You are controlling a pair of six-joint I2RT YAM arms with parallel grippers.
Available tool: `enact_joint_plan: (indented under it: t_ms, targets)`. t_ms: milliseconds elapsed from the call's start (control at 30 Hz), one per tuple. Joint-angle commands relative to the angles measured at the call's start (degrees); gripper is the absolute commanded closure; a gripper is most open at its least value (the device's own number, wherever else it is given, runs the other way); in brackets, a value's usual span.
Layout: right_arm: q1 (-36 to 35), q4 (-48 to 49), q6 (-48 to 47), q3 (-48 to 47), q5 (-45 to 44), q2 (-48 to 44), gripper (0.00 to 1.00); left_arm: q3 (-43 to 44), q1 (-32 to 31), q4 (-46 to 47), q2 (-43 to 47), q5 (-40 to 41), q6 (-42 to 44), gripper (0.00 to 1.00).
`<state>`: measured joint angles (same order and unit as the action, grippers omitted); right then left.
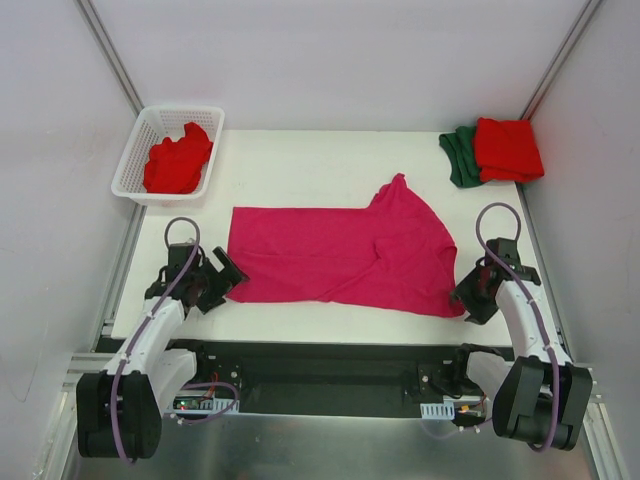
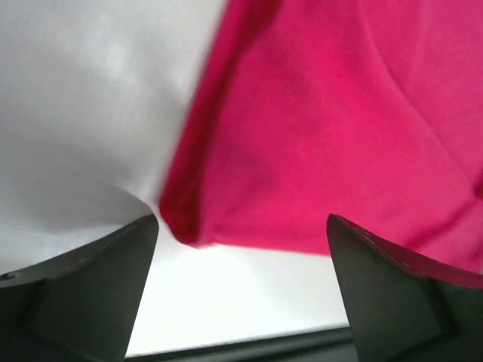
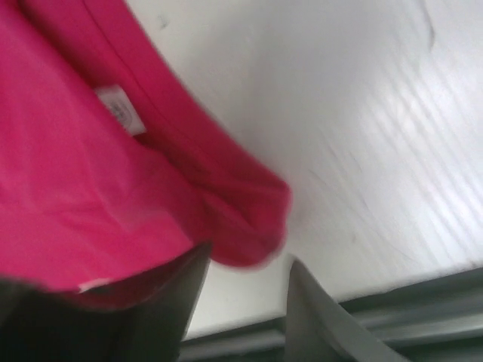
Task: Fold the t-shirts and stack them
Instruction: Fold the flattened tshirt in 1/3 of the way
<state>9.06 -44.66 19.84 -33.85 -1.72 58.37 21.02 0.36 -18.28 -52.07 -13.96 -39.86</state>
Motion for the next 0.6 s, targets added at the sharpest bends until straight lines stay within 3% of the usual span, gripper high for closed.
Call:
enact_joint_plan:
  t_ms: [0,167,333,567]
  targets:
    - [-0.3,-3.3,-0.1,-1.3,-2.3,-1.6,0.39,-0.5,0.3,-5.5,1.3,3.1,-0.9,0.01]
    - [-0.3,-5.2,0.6,-3.3,-5.8,-4.6,0.23,1.5,0.3,-8.5,5.8,5.5,-1.6,0.01]
    - [-0.3,-5.8,0.6,-7.0,-10.0,-6.7,0.21,7.4,0.3,-12.3,9.6,10.9,0.2,0.01]
    - [-0.3,4.7,-2.8,-12.6,-8.4,-2.9,0.2,15.9,0.3,-7.4,2.0,13.3,4.7,0.01]
